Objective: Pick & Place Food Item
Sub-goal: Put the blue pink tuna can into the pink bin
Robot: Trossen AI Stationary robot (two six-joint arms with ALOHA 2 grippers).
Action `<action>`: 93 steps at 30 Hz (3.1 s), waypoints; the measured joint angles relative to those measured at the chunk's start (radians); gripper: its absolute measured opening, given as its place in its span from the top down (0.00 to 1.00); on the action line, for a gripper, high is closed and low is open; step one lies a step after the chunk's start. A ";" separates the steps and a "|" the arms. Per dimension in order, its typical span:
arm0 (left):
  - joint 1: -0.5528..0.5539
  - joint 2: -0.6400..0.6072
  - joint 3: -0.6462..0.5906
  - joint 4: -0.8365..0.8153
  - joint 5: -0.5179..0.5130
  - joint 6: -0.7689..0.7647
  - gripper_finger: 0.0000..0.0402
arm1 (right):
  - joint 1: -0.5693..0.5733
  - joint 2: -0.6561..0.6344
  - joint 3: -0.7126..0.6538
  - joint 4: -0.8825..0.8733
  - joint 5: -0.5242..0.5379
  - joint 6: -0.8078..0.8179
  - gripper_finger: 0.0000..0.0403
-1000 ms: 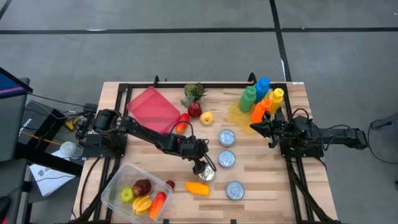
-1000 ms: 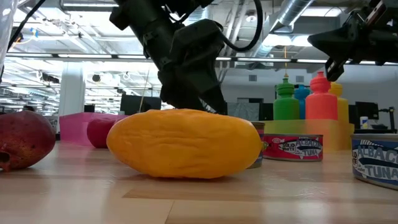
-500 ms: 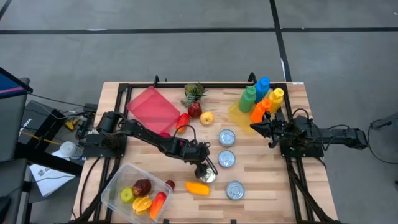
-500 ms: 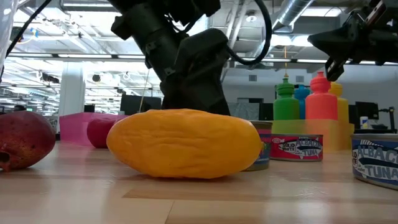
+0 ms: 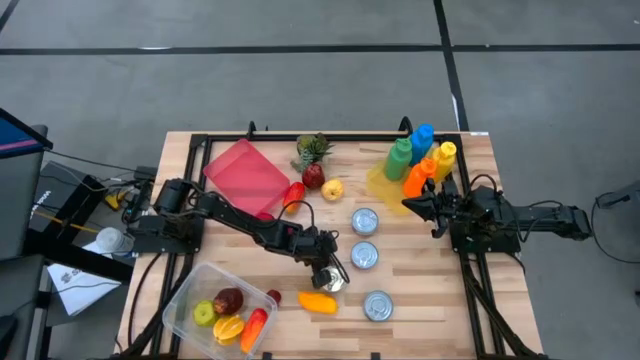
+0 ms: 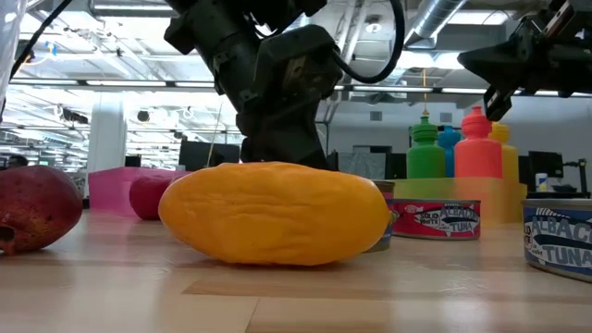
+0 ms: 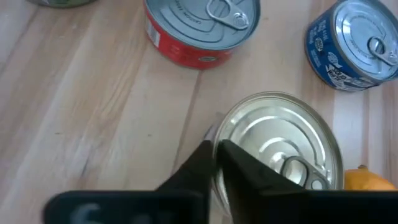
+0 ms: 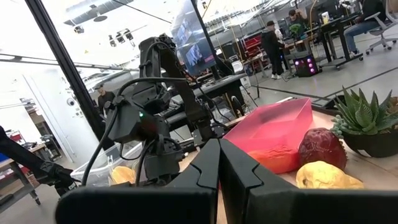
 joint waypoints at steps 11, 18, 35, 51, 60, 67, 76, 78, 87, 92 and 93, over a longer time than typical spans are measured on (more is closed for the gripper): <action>0.031 -0.049 -0.007 -0.033 -0.059 -0.016 1.00 | 0.000 0.000 0.000 0.000 0.000 0.000 1.00; 0.084 -0.125 -0.006 -0.114 -0.109 -0.016 1.00 | 0.000 0.000 0.000 0.000 0.000 0.000 1.00; 0.129 -0.221 -0.004 -0.160 -0.165 -0.016 1.00 | 0.000 0.000 0.000 0.000 0.000 0.000 1.00; 0.131 -0.259 -0.003 -0.144 -0.231 0.055 0.96 | 0.000 0.000 0.000 0.001 0.000 0.000 1.00; 0.137 -0.280 -0.002 0.045 -0.088 0.381 0.59 | 0.000 0.000 0.000 0.001 0.000 0.000 1.00; 0.137 -0.241 -0.002 0.143 -0.138 0.490 0.19 | 0.000 0.000 0.000 0.001 0.000 0.000 1.00; 0.143 -0.204 -0.001 0.102 -0.140 0.487 0.03 | 0.000 0.000 0.000 0.003 0.000 0.000 1.00; 0.144 -0.187 -0.001 0.089 -0.140 0.486 0.04 | 0.000 0.000 0.000 0.003 0.000 0.000 1.00; 0.164 -0.055 -0.003 0.092 -0.138 0.466 0.01 | 0.000 0.000 0.000 0.003 0.000 0.000 1.00; 0.200 -0.010 -0.003 0.078 -0.142 0.397 0.01 | 0.000 0.000 0.000 0.003 0.000 0.000 1.00; 0.207 -0.008 -0.003 0.064 -0.141 0.382 0.01 | 0.000 0.000 0.000 0.003 0.000 0.000 1.00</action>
